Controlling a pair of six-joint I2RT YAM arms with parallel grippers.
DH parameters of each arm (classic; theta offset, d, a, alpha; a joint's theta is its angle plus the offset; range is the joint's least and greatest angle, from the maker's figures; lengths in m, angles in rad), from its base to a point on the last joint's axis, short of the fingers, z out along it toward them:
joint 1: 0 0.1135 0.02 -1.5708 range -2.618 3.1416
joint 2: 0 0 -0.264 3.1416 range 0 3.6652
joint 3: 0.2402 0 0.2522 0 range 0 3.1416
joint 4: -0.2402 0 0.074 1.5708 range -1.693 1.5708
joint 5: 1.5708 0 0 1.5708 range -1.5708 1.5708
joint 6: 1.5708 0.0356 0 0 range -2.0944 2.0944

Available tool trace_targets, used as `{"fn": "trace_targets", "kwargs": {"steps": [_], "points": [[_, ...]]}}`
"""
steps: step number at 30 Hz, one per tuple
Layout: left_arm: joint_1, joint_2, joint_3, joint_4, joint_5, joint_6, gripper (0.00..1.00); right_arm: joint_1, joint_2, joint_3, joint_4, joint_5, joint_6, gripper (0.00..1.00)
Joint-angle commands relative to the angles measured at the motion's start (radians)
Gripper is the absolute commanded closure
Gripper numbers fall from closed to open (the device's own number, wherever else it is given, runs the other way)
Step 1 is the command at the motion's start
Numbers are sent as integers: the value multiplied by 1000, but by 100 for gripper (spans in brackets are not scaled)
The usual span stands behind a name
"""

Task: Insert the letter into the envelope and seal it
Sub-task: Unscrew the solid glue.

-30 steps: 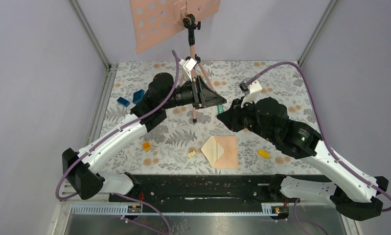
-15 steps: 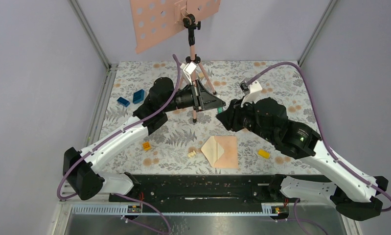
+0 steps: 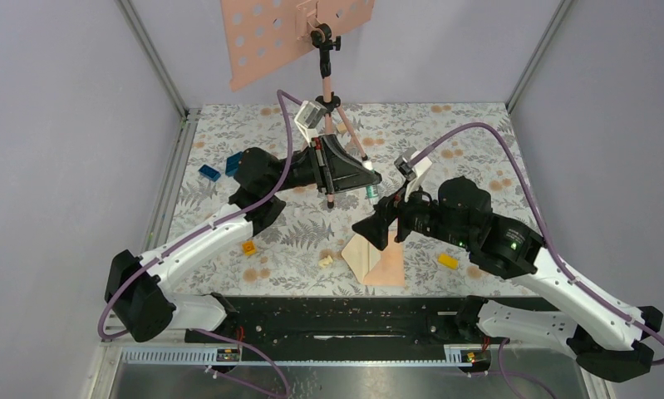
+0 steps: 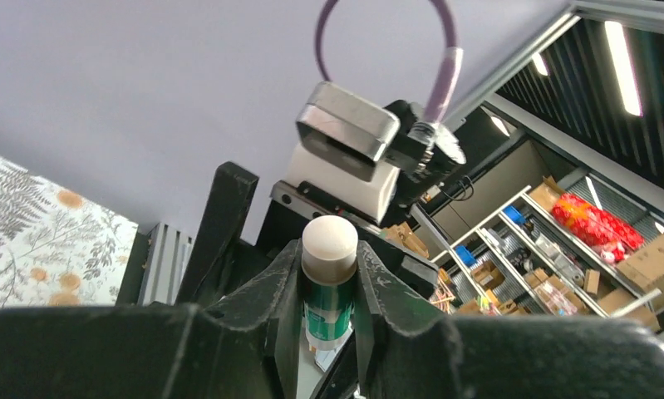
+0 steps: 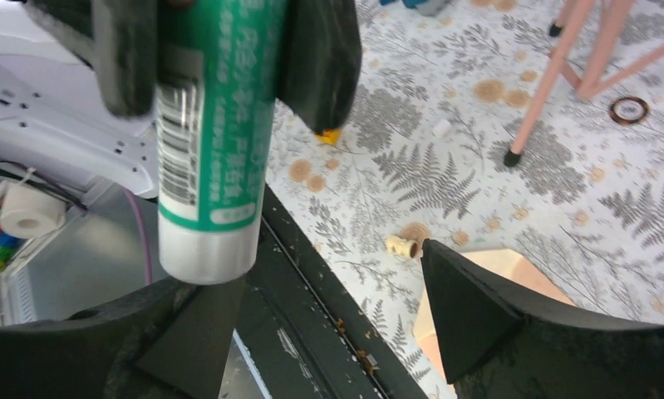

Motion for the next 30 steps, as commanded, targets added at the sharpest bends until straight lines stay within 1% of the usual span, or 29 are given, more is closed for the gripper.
{"fn": "trace_targets", "kwargs": {"steps": [1,5,7,9,12,13,14,16,19,21,27,29,30], "points": [[2,11,0,214,46,-67,100,7,-56,-48,174,-106,-5,18],[2,14,4,201,38,-64,100,7,-79,-46,201,-49,-1,19],[3,3,8,151,21,-36,100,8,-88,-31,179,-15,-12,17],[2,-25,18,16,-31,32,100,7,-95,-9,140,37,-35,16],[2,-76,63,-291,-167,172,100,10,-65,47,51,136,-75,15],[1,-89,75,-364,-225,202,100,14,-43,79,12,169,-78,15],[2,-103,83,-412,-250,222,100,19,-18,114,-23,199,-78,15],[3,-128,90,-491,-344,241,100,38,32,182,-95,277,-50,15],[2,-159,92,-563,-428,255,100,67,115,290,-204,368,11,16],[3,-166,101,-608,-461,262,100,103,163,334,-252,418,18,16],[3,-155,135,-677,-479,278,100,144,253,414,-290,449,32,17],[2,-156,135,-676,-477,277,100,158,271,430,-284,467,21,19],[3,-155,135,-674,-478,276,100,162,276,432,-276,479,15,23]]}}
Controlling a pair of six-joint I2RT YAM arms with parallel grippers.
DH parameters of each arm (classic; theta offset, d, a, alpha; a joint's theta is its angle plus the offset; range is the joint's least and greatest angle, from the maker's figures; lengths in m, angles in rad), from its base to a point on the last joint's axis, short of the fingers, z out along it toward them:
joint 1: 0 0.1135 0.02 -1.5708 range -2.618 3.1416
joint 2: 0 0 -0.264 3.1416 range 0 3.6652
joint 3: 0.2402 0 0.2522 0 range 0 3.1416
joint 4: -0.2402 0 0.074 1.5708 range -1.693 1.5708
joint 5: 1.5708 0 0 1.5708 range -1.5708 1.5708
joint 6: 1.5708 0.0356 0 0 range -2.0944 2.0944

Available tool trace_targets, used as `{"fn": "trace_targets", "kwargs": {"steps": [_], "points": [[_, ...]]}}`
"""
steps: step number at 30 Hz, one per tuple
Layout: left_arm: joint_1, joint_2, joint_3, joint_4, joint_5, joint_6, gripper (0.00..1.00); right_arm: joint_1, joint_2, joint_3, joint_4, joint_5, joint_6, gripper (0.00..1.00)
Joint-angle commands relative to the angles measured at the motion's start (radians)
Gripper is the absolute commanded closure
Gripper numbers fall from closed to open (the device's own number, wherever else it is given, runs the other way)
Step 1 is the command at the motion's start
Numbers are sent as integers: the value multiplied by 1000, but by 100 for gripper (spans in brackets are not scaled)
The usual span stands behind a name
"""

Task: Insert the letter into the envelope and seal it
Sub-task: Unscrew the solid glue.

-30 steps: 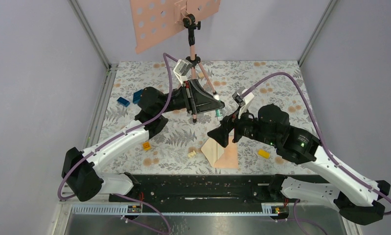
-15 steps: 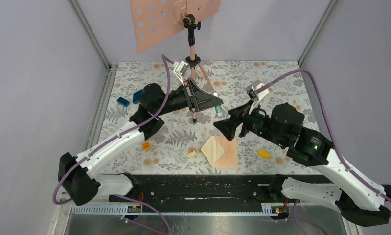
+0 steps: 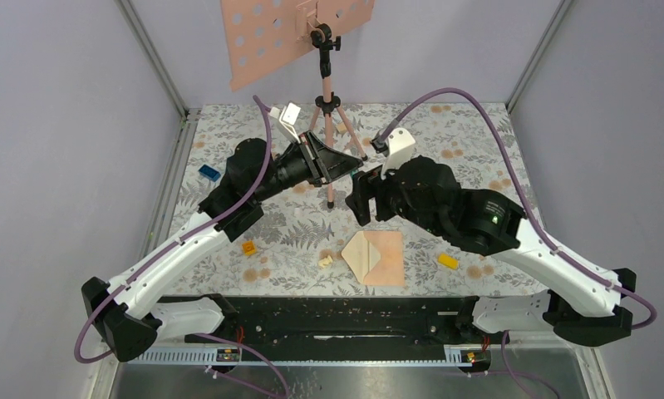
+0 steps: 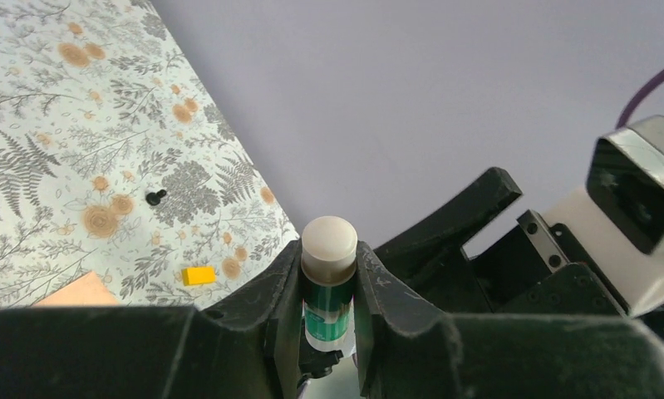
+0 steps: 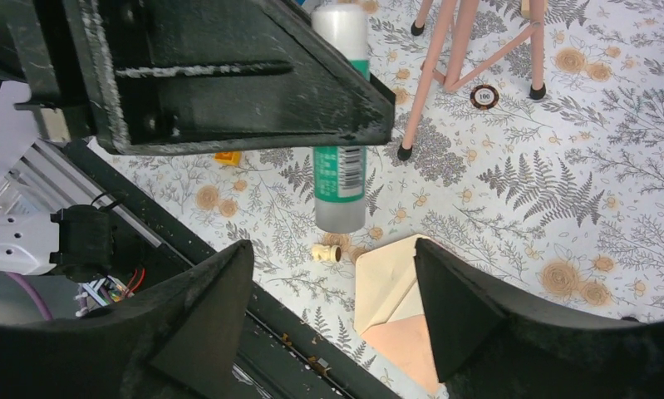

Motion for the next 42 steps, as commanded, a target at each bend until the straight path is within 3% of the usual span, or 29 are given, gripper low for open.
{"fn": "trace_targets", "kwargs": {"steps": [1,6,13,21,26,30,31,32,42], "points": [[2,-10,46,-12,-39,23,100,31,13,62,-5,92,-8,27],[3,-12,40,-11,-37,23,100,32,34,77,16,93,-27,41],[3,-18,40,-13,-36,23,100,31,72,94,29,75,-38,43],[2,-25,34,-7,-31,22,100,31,89,85,50,69,-26,52],[3,-33,34,-6,-27,24,100,31,70,55,93,95,-16,66],[2,-40,41,-24,-15,38,100,31,68,51,100,95,-24,90],[3,-37,48,-31,7,43,100,29,64,43,105,91,-26,99],[2,-35,56,-29,23,49,100,27,55,29,115,85,-27,100],[13,-46,94,156,411,59,100,-63,-243,-323,462,-296,-42,100]]}}
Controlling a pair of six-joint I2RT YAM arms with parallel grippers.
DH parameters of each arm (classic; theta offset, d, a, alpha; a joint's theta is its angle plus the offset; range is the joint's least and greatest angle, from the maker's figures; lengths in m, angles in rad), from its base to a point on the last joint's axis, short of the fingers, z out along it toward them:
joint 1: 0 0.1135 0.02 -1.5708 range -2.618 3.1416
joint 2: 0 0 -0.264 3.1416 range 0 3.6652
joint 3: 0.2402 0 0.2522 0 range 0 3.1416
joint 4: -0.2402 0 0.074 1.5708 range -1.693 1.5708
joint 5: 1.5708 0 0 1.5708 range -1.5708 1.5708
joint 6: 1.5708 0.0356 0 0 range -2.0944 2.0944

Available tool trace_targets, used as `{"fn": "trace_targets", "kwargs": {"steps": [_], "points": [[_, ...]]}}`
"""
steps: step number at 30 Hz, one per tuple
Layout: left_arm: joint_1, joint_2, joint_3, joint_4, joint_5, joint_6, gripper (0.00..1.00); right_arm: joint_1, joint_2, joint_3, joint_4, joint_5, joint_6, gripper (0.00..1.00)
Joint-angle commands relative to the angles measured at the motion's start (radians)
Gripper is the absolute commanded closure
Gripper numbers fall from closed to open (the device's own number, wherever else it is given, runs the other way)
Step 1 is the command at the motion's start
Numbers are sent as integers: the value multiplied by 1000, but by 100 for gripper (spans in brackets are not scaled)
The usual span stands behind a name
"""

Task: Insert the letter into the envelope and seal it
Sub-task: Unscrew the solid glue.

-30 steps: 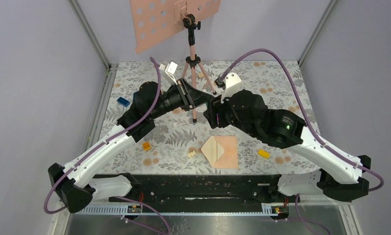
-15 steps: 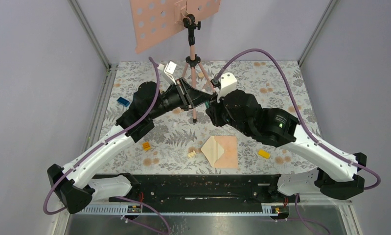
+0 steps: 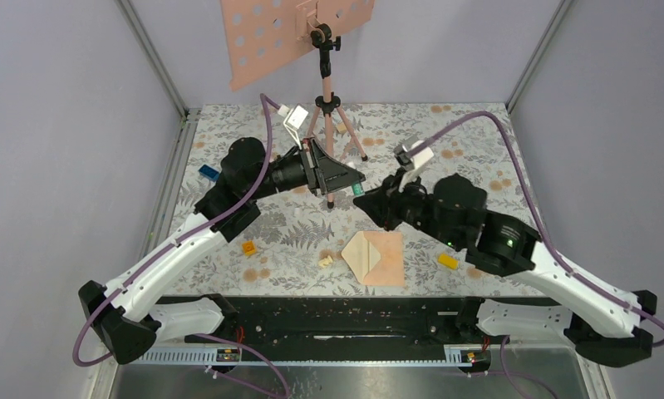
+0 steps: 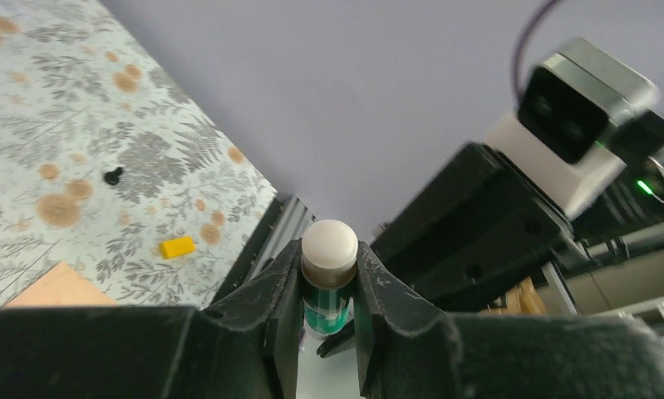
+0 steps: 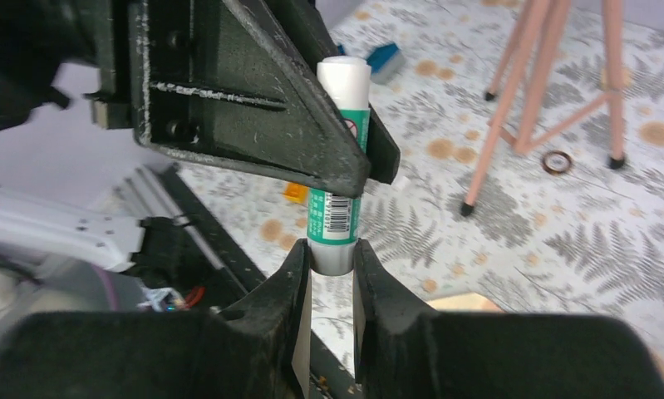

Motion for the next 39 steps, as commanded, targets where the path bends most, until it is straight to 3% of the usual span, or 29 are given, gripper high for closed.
{"fn": "trace_targets", "kwargs": {"steps": [1,6,12,18,23,25,26,28,29,33,39], "points": [[3,-32,93,214,284,-16,100,-72,-114,-101,198,-281,9,100],[4,-12,103,481,437,-163,100,-148,-142,-131,315,-634,95,100],[4,47,126,800,505,-404,100,-213,-101,-175,514,-914,288,100],[3,105,152,1007,522,-555,100,-228,-54,-229,731,-1028,443,100],[2,129,149,1075,526,-605,100,-245,-44,-233,741,-1042,471,100],[4,132,149,1065,528,-600,100,-246,-61,-203,616,-988,391,92],[4,133,148,1054,529,-594,100,-246,-73,-183,537,-944,340,80],[3,133,142,1028,532,-577,100,-247,-110,-158,361,-848,252,48],[3,132,140,1024,538,-571,100,-246,-130,-155,316,-802,218,37],[3,139,122,1061,588,-576,100,-247,-219,-166,204,-708,108,30],[0,177,102,1244,690,-662,100,-246,-261,-146,125,-791,47,18]]}}
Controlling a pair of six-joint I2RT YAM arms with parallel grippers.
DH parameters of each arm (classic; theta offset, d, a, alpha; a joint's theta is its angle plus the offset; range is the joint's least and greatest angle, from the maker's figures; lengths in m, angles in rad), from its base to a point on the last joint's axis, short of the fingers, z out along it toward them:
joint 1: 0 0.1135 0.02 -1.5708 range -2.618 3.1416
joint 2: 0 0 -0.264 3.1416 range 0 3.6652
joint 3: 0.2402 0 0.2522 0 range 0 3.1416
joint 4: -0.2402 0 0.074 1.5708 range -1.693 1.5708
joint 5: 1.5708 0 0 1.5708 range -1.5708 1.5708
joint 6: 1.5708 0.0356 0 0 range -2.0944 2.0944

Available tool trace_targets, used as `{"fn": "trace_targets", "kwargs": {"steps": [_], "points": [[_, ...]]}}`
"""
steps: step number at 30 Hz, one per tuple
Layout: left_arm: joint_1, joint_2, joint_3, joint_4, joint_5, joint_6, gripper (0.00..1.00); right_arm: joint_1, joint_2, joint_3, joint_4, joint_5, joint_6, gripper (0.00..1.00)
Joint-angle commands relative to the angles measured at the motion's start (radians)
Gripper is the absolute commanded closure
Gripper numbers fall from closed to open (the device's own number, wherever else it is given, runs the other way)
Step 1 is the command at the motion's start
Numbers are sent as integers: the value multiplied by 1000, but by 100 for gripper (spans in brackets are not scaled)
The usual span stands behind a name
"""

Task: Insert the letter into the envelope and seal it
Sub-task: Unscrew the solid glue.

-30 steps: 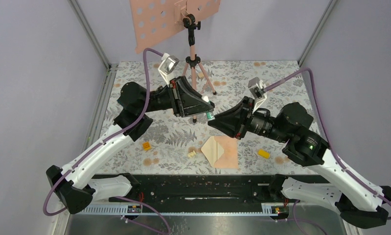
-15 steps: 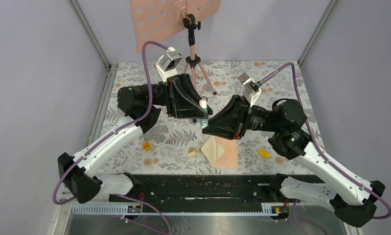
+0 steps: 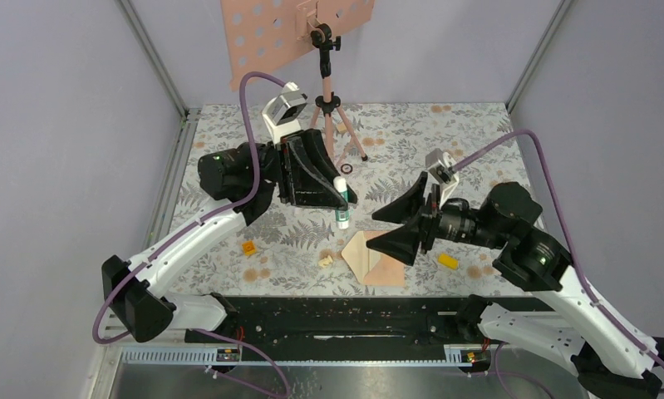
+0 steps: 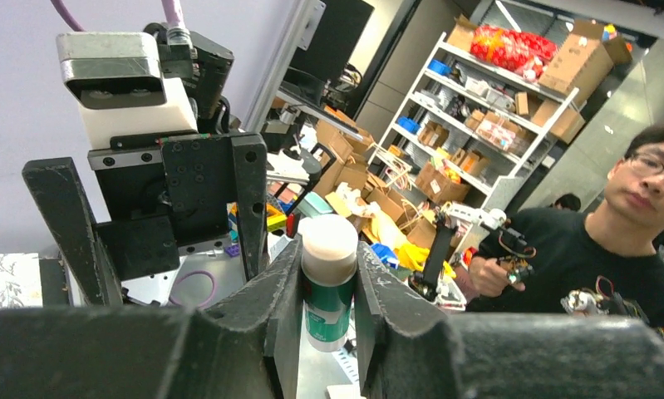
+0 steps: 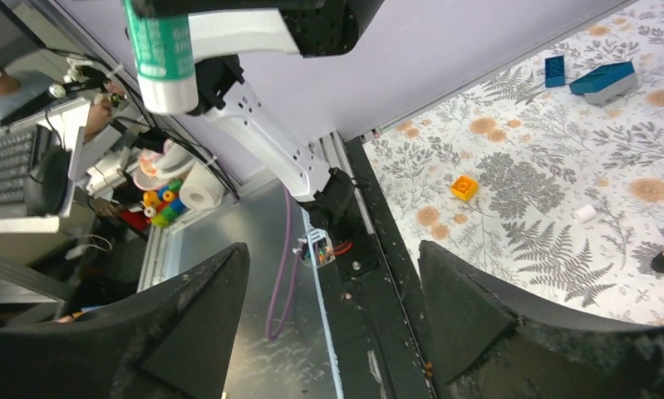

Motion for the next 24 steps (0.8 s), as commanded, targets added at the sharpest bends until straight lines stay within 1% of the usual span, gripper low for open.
{"fn": "trace_targets", "kwargs": {"steps": [1,3,5,8,10,13,15,19,24], "points": [[-6,32,21,234,89,-92,100,-4,-25,24,-56,-43,-72,16],[-6,56,28,276,105,-125,100,-4,-25,0,13,-67,-27,14],[-6,80,37,310,108,-158,100,-4,-22,-46,146,-86,61,7],[-6,113,57,348,107,-190,100,-4,29,-77,380,-153,188,4],[-7,126,66,351,103,-198,100,-4,78,-69,477,-186,235,4],[-7,137,75,355,101,-204,100,-4,117,-61,548,-209,272,4],[-7,139,76,353,100,-207,100,-5,135,-44,555,-211,276,4],[-7,143,70,355,96,-208,100,-4,168,-22,596,-216,299,7],[-7,142,66,357,95,-209,100,-4,173,-23,688,-229,362,20]]}}
